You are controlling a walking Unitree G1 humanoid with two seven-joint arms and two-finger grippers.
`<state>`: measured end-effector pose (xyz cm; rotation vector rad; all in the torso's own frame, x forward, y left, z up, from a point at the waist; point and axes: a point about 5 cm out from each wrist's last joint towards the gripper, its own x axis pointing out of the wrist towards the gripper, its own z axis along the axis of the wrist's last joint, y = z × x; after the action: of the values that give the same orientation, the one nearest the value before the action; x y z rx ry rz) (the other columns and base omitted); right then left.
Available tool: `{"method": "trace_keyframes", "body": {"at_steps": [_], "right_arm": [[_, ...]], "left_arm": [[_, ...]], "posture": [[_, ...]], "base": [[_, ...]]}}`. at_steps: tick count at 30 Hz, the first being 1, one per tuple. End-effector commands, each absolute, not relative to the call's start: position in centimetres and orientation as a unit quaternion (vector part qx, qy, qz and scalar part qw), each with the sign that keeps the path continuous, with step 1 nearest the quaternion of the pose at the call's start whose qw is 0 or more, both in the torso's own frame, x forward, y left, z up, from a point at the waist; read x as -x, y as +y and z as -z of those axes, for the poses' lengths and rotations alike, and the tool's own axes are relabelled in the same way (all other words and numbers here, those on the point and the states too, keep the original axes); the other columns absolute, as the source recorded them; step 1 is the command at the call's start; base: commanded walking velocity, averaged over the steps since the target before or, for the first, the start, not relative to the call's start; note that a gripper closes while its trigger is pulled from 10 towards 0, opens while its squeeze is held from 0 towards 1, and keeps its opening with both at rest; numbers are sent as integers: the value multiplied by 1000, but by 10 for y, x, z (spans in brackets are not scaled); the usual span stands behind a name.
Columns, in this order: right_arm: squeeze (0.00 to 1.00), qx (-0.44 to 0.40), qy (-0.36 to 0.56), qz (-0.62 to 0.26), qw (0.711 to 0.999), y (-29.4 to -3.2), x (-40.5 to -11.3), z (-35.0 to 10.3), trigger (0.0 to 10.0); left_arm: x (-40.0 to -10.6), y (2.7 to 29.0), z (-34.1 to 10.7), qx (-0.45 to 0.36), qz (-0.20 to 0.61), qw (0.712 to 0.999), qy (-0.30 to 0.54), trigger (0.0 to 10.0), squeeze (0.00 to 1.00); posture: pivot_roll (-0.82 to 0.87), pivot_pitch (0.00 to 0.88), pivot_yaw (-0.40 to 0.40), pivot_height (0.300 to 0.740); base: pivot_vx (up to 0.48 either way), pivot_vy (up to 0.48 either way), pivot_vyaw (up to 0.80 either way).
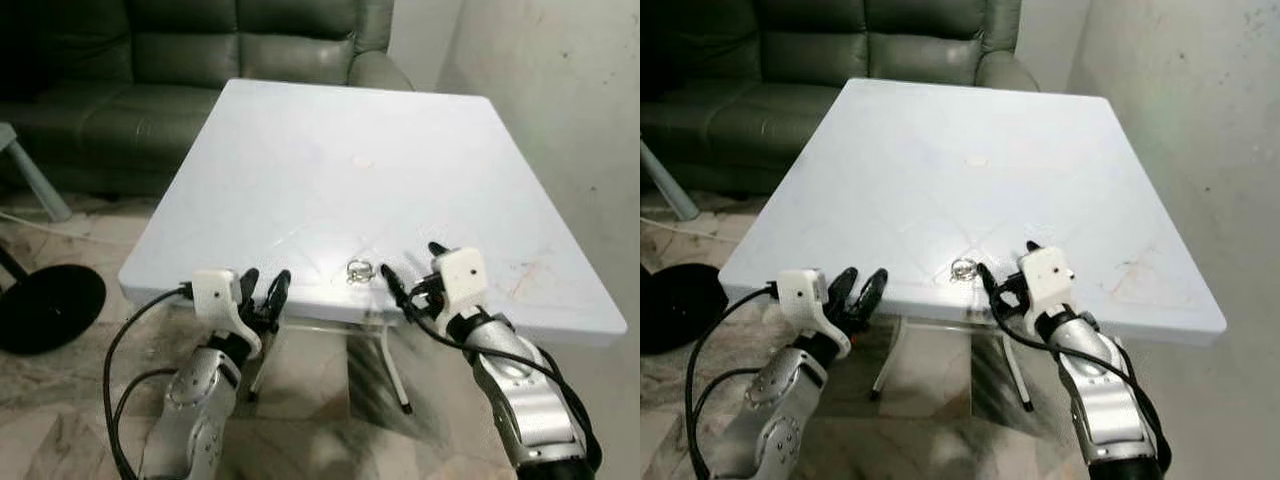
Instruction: Hang keys on a hook
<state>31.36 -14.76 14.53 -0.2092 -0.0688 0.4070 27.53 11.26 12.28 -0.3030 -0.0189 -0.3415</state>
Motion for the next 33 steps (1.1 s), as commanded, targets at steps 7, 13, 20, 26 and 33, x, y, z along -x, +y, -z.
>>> {"method": "trace_keyframes", "body": {"at_steps": [7,13,20,26,33], "right_arm": [[0,75,-19,-236,969,-137,-324,-146,10000],[0,51,-16,-257,965,-121,-329,-147,10000],[0,12,-10,-261,965,-101,-330,-147,10000],[0,6,-14,-263,965,-84,-325,-144,10000],[0,8,6,-247,969,-72,-316,-133,10000]], "left_arm": [[-259,105,-126,147,180,973,-2,10000,0],[-253,103,-128,147,184,972,2,10000,0],[-250,103,-130,144,184,972,6,10000,0],[-250,103,-132,145,184,972,8,10000,0],[-249,104,-132,145,182,972,12,10000,0]], "posture": [[116,197,-92,740],[128,210,-91,740],[138,213,-88,740],[140,217,-85,740],[144,224,-85,740]], "base": [[0,0,0],[0,0,0],[0,0,0],[0,0,0],[0,0,0]]}}
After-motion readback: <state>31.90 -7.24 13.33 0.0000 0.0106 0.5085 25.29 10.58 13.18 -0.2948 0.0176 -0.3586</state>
